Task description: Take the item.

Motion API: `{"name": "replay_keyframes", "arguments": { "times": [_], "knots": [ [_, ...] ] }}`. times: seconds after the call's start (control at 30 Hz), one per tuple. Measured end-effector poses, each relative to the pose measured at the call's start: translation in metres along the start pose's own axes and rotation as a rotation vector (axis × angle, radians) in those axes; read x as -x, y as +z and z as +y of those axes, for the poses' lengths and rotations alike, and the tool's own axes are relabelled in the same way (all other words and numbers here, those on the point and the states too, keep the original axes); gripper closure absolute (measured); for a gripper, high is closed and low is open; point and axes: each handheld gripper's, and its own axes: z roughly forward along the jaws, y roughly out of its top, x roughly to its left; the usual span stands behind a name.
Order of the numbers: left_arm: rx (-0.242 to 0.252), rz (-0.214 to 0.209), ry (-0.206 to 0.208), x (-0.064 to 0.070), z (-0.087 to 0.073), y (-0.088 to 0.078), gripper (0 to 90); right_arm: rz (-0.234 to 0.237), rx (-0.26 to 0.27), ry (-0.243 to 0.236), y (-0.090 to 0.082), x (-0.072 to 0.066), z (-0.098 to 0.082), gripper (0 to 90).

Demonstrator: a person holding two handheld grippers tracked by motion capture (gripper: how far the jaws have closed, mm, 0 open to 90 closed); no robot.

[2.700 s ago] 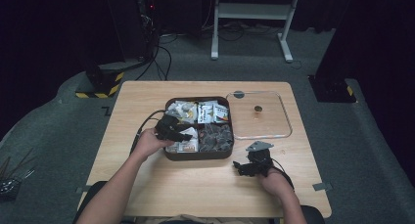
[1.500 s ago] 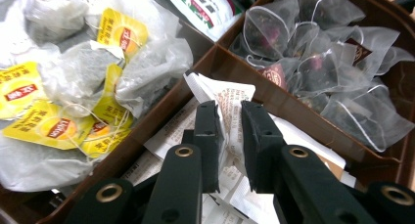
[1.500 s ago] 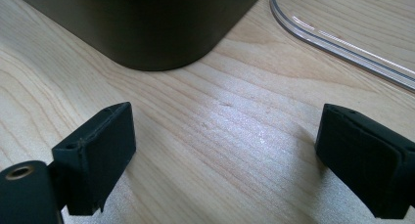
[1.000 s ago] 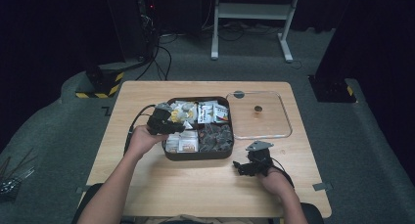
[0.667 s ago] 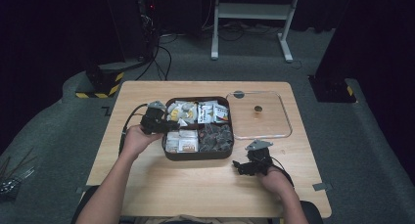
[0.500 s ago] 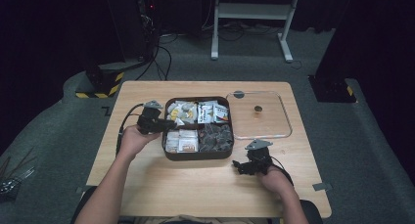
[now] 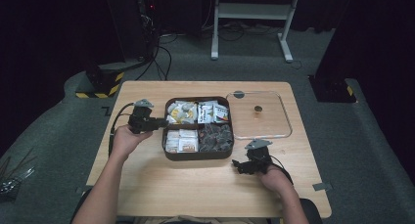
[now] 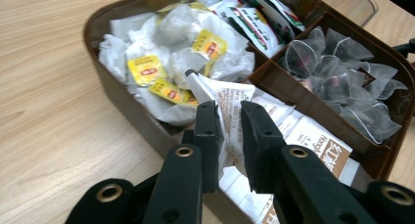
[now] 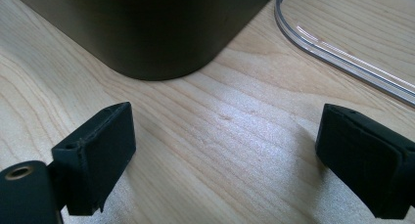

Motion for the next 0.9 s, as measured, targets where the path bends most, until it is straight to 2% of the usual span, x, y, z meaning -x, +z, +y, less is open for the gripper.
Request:
{"name": "replay_keyframes", "arguments": {
  "times": [0.2,0.37,0.53,0.8,0.9],
  "knots": [
    [0.018,0.020,-0.032,-0.009,-0.004,-0.010,78.2,0.001,0.001,-0.003,0.000,0.000,0.000,7.7],
    [0.026,0.047,-0.042,-0.018,-0.008,-0.019,78.2,0.001,0.001,-0.003,0.001,0.000,0.001,7.6],
    [0.031,0.069,-0.066,-0.027,-0.014,-0.022,78.2,0.002,0.000,-0.002,0.001,0.001,0.001,7.6],
    [0.013,0.097,-0.081,-0.037,-0.023,-0.016,78.1,0.003,-0.001,0.000,0.002,0.001,0.002,7.6],
    [-0.011,0.111,-0.099,-0.043,-0.026,-0.006,78.1,0.002,0.000,-0.002,0.002,0.001,0.002,7.6]
  ]
}}
